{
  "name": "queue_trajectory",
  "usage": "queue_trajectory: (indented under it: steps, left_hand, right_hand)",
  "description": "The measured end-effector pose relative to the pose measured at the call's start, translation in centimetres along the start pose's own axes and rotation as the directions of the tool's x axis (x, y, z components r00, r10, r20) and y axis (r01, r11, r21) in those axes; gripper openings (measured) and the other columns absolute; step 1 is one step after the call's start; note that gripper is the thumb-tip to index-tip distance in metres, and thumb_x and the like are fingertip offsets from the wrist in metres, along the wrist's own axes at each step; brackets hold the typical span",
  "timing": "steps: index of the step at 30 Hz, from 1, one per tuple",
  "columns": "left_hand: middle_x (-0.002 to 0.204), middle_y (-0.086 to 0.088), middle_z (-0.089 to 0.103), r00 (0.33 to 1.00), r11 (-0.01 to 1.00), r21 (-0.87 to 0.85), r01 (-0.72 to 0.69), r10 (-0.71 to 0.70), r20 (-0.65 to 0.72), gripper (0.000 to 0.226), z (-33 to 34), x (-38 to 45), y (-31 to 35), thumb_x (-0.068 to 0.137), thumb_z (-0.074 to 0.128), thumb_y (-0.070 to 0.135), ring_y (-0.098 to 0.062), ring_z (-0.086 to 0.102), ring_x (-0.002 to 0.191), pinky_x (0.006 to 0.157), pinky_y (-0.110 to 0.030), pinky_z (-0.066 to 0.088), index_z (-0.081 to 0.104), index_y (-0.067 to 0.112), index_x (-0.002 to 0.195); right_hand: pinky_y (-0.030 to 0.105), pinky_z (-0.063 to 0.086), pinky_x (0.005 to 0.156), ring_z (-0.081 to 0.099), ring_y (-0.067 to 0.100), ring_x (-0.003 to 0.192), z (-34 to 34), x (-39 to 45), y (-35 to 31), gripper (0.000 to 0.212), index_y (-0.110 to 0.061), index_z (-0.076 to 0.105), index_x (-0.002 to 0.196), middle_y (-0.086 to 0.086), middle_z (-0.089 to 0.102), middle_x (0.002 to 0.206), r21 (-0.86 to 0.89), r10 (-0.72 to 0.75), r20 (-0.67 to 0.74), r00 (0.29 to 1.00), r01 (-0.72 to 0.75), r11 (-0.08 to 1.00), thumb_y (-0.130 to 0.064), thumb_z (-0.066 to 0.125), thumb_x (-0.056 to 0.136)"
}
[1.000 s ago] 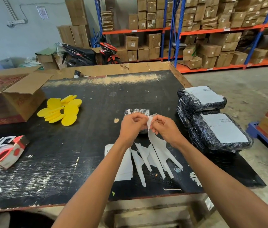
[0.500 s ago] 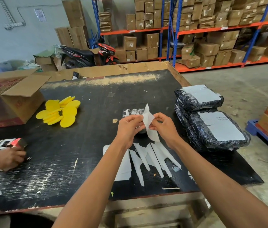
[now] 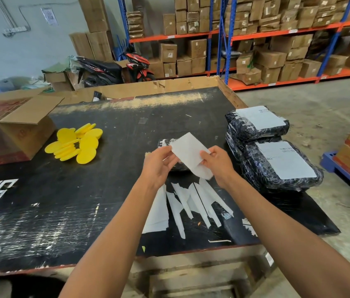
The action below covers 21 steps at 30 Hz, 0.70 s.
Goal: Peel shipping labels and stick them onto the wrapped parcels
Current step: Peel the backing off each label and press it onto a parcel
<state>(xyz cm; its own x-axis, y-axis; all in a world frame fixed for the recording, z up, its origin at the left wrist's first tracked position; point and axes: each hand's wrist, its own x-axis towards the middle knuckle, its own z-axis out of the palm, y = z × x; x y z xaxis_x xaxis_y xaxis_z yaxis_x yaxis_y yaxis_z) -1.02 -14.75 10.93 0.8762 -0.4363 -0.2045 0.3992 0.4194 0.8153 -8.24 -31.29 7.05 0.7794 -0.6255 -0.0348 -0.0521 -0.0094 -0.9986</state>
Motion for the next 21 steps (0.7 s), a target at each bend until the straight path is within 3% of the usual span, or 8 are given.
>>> queue_trajectory:
  steps: [3, 6, 8, 11, 14, 17, 19, 21]
  left_hand:
    - [0.099, -0.019, 0.073, 0.993, 0.978, -0.202, 0.049, -0.07, -0.099, 0.013, -1.6, 0.5, 0.7, 0.095, 0.059, -0.003, -0.028, 0.074, 0.093, 0.072, -0.035, 0.063, 0.062, -0.006, 0.107]
    - [0.107, -0.022, 0.071, 0.977, 0.961, -0.276, 0.01, -0.068, -0.201, 0.017, -3.2, 1.1, 1.5, 0.095, 0.059, -0.003, -0.03, 0.073, 0.097, 0.08, -0.04, 0.062, 0.059, -0.005, 0.112]
    - [0.1, -0.021, 0.071, 0.964, 0.959, -0.28, -0.047, -0.03, -0.265, 0.007, -3.7, 1.2, 2.0, 0.096, 0.058, -0.004, -0.029, 0.073, 0.09, 0.085, -0.04, 0.061, 0.06, -0.004, 0.102]
    - [0.095, -0.017, 0.071, 0.938, 0.918, -0.361, -0.163, 0.03, -0.346, 0.004, -4.3, 1.4, 3.0, 0.097, 0.056, -0.002, -0.025, 0.072, 0.088, 0.07, -0.033, 0.062, 0.06, -0.003, 0.097]
    - [0.094, -0.014, 0.07, 0.921, 0.883, -0.406, -0.237, 0.072, -0.382, 0.006, -4.5, 1.6, 3.7, 0.096, 0.056, -0.001, -0.022, 0.07, 0.088, 0.064, -0.03, 0.061, 0.061, -0.002, 0.093]
    - [0.094, -0.014, 0.069, 0.93, 0.883, -0.407, -0.234, 0.082, -0.358, 0.006, -3.4, 1.2, 3.7, 0.097, 0.056, 0.001, -0.022, 0.069, 0.088, 0.073, -0.031, 0.06, 0.06, -0.001, 0.093]
    - [0.097, -0.014, 0.068, 0.935, 0.895, -0.39, -0.218, 0.077, -0.346, 0.007, -2.1, 0.8, 3.1, 0.098, 0.056, 0.002, -0.022, 0.068, 0.09, 0.083, -0.034, 0.058, 0.06, -0.001, 0.094]
    - [0.098, -0.014, 0.068, 0.939, 0.898, -0.39, -0.205, 0.067, -0.338, 0.006, -0.9, 0.5, 2.3, 0.098, 0.055, 0.002, -0.023, 0.068, 0.091, 0.085, -0.036, 0.058, 0.06, -0.002, 0.096]
  right_hand:
    - [0.037, 0.055, 0.083, 0.06, 0.016, 0.076, -1.3, 0.4, 1.1, 0.01, -0.008, 0.056, 0.095, 0.007, 0.065, 0.088, 0.07, 0.078, -0.069, 0.995, -0.073, 0.995, -0.001, 0.061, 0.093]
    - [0.027, 0.057, 0.074, 0.063, 0.016, 0.082, -2.8, 0.5, 2.0, 0.024, -0.009, 0.061, 0.112, 0.009, 0.067, 0.103, 0.114, 0.141, -0.162, 0.977, -0.123, 0.986, 0.005, 0.056, 0.094]
    - [0.023, 0.053, 0.067, 0.063, 0.014, 0.078, -3.7, 0.4, 2.4, 0.026, -0.013, 0.066, 0.107, 0.006, 0.067, 0.1, 0.079, 0.176, -0.275, 0.945, -0.161, 0.984, 0.006, 0.052, 0.095]
    - [0.021, 0.047, 0.059, 0.061, 0.017, 0.077, -5.0, 0.5, 2.9, 0.03, -0.013, 0.07, 0.095, 0.006, 0.066, 0.093, 0.006, 0.249, -0.341, 0.906, -0.263, 0.965, 0.007, 0.048, 0.096]
    - [0.018, 0.041, 0.053, 0.052, 0.018, 0.066, -6.1, 0.6, 3.3, 0.026, -0.008, 0.062, 0.095, 0.01, 0.058, 0.079, -0.092, 0.381, -0.127, 0.916, -0.394, 0.915, 0.01, 0.044, 0.095]
    - [0.018, 0.038, 0.055, 0.043, 0.011, 0.057, -6.2, -0.5, 3.6, 0.03, -0.002, 0.058, 0.081, 0.009, 0.053, 0.07, -0.296, 0.468, 0.111, 0.877, -0.42, 0.858, 0.014, 0.036, 0.095]
    - [0.015, 0.041, 0.053, 0.049, 0.009, 0.06, -6.0, -1.0, 3.8, 0.028, -0.002, 0.062, 0.09, 0.012, 0.06, 0.081, -0.357, 0.46, 0.188, 0.868, -0.376, 0.855, 0.011, 0.039, 0.095]
    - [0.017, 0.048, 0.054, 0.062, 0.012, 0.072, -6.0, -1.1, 3.8, 0.018, -0.008, 0.064, 0.109, 0.012, 0.064, 0.105, -0.391, 0.432, 0.167, 0.886, -0.343, 0.854, -0.003, 0.05, 0.098]
